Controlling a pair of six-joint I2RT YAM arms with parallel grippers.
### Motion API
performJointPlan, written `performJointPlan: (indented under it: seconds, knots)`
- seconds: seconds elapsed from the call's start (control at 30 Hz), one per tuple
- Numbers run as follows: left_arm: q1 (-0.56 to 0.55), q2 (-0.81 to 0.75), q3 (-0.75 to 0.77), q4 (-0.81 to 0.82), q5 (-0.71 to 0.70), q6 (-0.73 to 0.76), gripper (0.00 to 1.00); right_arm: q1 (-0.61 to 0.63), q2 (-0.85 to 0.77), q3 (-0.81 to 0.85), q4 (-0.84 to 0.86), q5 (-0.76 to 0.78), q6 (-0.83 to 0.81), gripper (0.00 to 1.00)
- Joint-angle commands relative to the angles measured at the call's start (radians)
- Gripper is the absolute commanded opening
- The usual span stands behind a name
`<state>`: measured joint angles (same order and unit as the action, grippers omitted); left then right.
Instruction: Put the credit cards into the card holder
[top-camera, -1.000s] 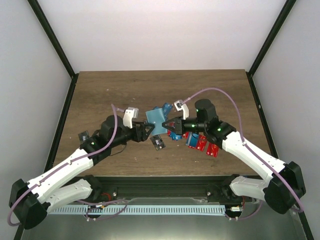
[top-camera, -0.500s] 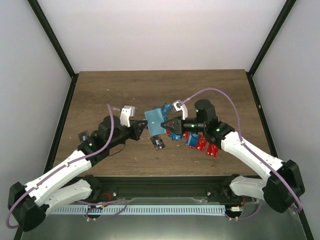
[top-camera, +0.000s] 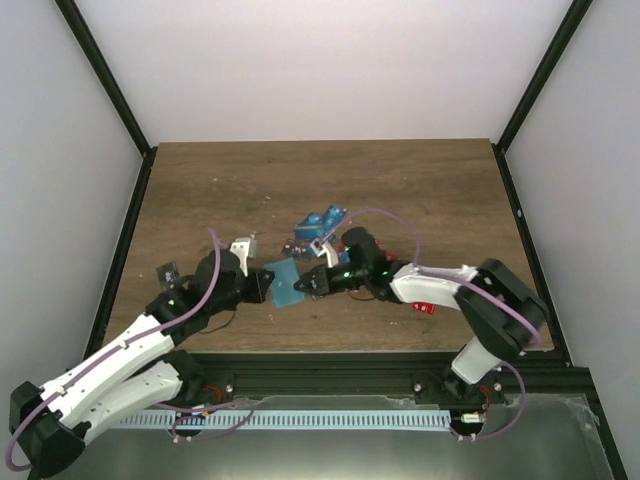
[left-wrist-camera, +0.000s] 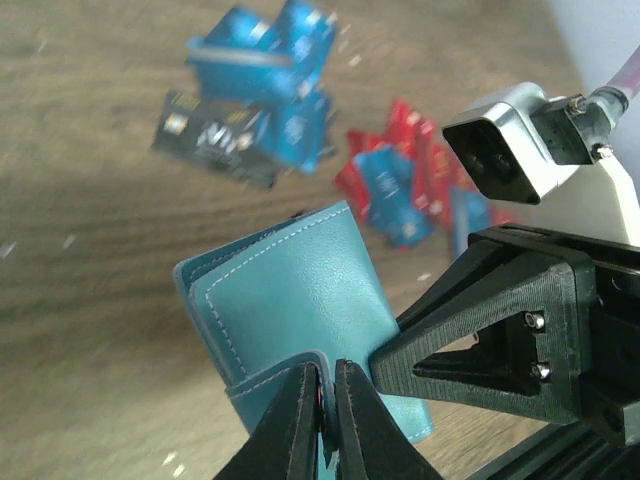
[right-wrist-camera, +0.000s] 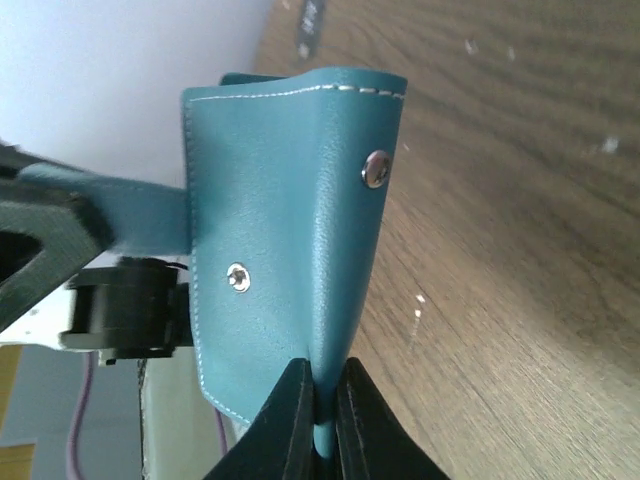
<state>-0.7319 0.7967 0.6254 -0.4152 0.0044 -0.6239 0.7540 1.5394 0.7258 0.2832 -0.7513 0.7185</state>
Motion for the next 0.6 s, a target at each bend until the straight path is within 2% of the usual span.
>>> performJointPlan:
  seconds: [0.0, 0.13, 0.23, 0.43, 0.57]
  knots:
    - [0.002, -0.052, -0.047, -0.053, -0.052, -0.062, 0.04, 0.092, 0.154, 0.046, 0.008, 0.060, 0.064, 0.08]
    - [0.000, -0.069, -0.092, -0.066, -0.065, -0.069, 0.04, 0.120, 0.271, 0.071, 0.038, 0.044, 0.091, 0.21]
    - [0.001, -0.063, -0.110, -0.059, -0.062, -0.069, 0.04, 0.128, 0.306, 0.087, 0.009, 0.049, 0.080, 0.38]
    - [0.001, -0.040, -0.101, -0.050, -0.052, -0.064, 0.04, 0.130, 0.259, 0.108, -0.121, 0.115, -0.004, 0.66]
    - [0.002, -0.028, -0.090, -0.045, -0.047, -0.062, 0.04, 0.129, 0.219, 0.100, -0.137, 0.111, -0.022, 0.75]
